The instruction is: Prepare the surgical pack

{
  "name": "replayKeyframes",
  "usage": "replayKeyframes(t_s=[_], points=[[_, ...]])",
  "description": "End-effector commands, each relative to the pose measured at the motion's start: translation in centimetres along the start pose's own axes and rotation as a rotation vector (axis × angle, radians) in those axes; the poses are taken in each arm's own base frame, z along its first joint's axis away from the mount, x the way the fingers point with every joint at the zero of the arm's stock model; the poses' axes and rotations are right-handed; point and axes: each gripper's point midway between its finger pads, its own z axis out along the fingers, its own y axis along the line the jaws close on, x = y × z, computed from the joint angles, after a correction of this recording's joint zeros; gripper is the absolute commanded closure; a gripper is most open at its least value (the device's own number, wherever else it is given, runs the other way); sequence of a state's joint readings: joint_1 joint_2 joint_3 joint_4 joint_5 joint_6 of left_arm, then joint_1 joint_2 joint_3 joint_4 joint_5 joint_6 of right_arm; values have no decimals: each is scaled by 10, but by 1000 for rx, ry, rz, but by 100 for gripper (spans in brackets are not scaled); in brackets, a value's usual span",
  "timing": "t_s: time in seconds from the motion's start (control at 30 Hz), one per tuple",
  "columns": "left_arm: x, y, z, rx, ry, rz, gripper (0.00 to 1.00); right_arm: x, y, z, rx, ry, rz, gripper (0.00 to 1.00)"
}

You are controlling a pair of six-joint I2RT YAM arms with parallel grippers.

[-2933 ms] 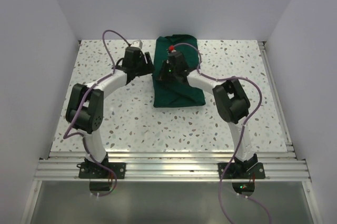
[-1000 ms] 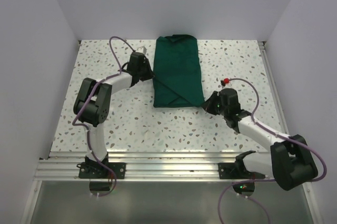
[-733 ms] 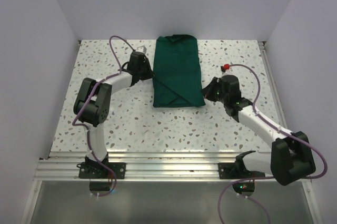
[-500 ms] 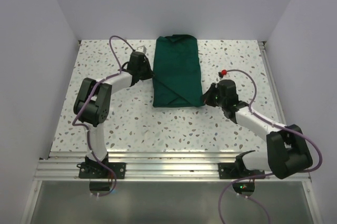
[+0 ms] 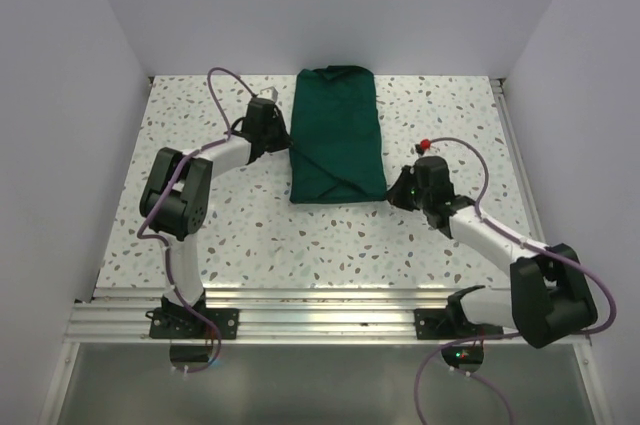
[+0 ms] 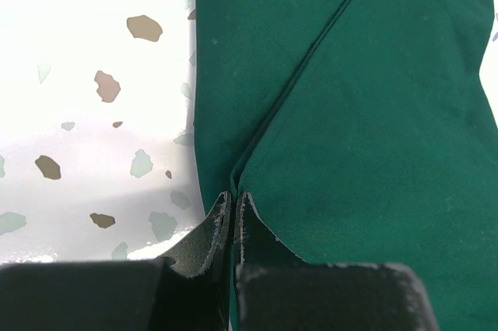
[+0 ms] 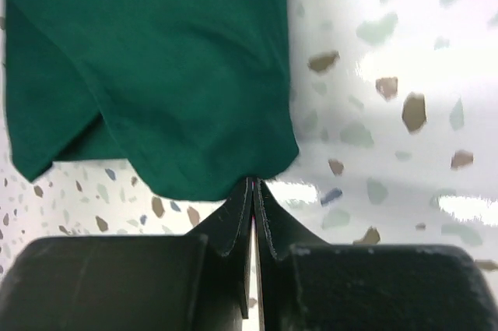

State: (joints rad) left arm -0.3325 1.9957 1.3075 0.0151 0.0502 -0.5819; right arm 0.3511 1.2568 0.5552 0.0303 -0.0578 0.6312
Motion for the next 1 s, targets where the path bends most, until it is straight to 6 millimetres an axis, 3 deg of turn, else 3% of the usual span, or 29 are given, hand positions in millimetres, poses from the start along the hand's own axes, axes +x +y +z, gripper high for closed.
replayKeyframes(t_s=[0.0, 0.13, 0.23, 0.43, 0.63, 0.87, 0.97], points=[[-17, 2, 3, -20, -43, 29, 100, -49, 24, -5, -11, -75, -65, 94], [-16, 3, 3, -21, -40, 30, 100, -68, 29, 5, 2, -58, -99, 66], [-14, 4, 4, -22, -37, 30, 100, -91, 30, 17, 10, -57, -95, 59], [-4, 8, 10, -23, -18, 22, 100, -109, 24, 43, 22, -44, -64, 51], [0, 9, 11, -19, -15, 17, 100, -95, 27, 72, -27, 27, -56, 46], [6, 11, 12, -17, -3, 15, 100, -74, 28, 82, -81, 70, -34, 45], [11, 14, 10, -17, 1, 12, 100, -63, 27, 80, -92, 87, -26, 49]])
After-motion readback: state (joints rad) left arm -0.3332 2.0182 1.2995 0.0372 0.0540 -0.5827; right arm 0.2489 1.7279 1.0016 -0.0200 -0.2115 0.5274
